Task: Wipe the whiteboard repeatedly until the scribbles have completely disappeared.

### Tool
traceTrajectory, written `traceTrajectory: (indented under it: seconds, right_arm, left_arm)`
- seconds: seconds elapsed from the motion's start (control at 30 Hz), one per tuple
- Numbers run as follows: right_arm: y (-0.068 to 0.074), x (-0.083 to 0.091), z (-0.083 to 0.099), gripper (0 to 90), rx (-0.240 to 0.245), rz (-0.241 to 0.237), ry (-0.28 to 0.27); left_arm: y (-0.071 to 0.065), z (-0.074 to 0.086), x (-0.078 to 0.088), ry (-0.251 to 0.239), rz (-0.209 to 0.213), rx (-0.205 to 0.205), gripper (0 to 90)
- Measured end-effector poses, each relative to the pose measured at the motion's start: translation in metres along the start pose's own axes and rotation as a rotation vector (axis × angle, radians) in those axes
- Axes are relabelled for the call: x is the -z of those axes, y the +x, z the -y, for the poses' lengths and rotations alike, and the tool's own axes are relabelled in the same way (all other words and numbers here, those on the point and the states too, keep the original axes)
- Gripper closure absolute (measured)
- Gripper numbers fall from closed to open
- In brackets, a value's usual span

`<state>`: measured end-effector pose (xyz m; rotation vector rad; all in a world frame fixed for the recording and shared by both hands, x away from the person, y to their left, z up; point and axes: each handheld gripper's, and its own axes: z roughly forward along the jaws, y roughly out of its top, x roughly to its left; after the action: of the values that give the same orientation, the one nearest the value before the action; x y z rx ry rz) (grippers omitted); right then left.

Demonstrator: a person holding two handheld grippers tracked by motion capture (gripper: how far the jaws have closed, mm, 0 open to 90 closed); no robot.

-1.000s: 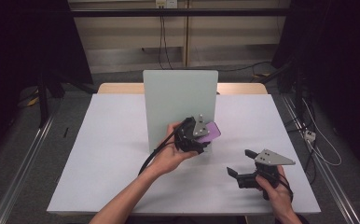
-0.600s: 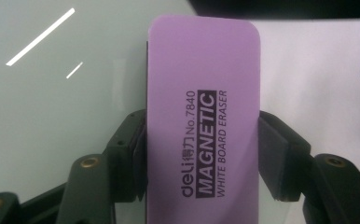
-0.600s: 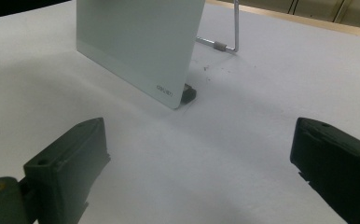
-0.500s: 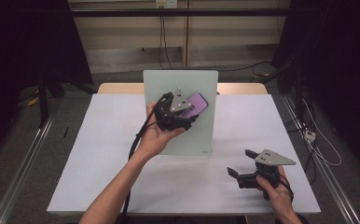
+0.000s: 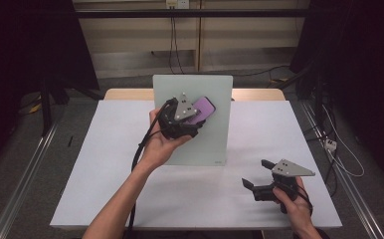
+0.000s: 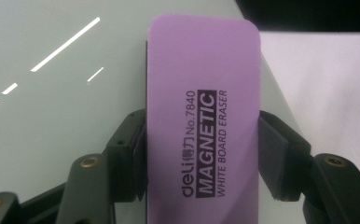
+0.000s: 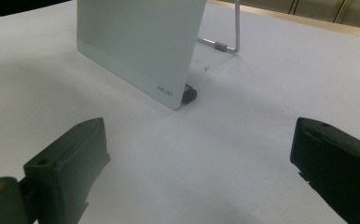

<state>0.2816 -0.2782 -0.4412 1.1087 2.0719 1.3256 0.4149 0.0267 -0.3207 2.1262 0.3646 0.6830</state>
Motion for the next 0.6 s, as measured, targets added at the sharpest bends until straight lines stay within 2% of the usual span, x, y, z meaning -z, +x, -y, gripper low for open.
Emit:
traceTrajectory:
  seconds: [0.03, 0.07, 0.17, 0.23, 0.33, 0.47, 0.6]
  right_arm:
    - [0.0, 0.0, 0.0, 3.9, 0.0, 0.0, 0.001]
    - [0.0, 0.0, 0.0, 3.9, -0.001, 0.001, 0.001]
    - [0.0, 0.0, 0.0, 3.8, -0.002, 0.002, 0.002]
    - [0.0, 0.0, 0.0, 3.9, -0.001, 0.003, 0.001]
    - [0.0, -0.001, 0.0, 3.9, -0.001, 0.004, 0.004]
    - [0.0, -0.001, 0.0, 4.0, -0.003, 0.01, 0.001]
    - [0.0, -0.002, 0.0, 3.9, 0.001, 0.006, 0.002]
  left_arm:
    - [-0.003, 0.001, -0.001, 0.021, -0.007, -0.037, 40.8]
    - [-0.008, 0.004, -0.003, 0.047, 0.013, -0.067, 40.8]
    - [-0.017, 0.012, -0.008, 0.064, 0.036, -0.086, 40.8]
    - [-0.018, 0.016, -0.009, 0.083, 0.072, -0.07, 40.8]
    - [-0.019, 0.023, -0.01, 0.084, 0.124, -0.034, 40.9]
    - [-0.021, 0.029, -0.01, 0.086, 0.155, 0.01, 40.9]
    - [-0.021, 0.03, -0.005, 0.094, 0.175, 0.025, 40.9]
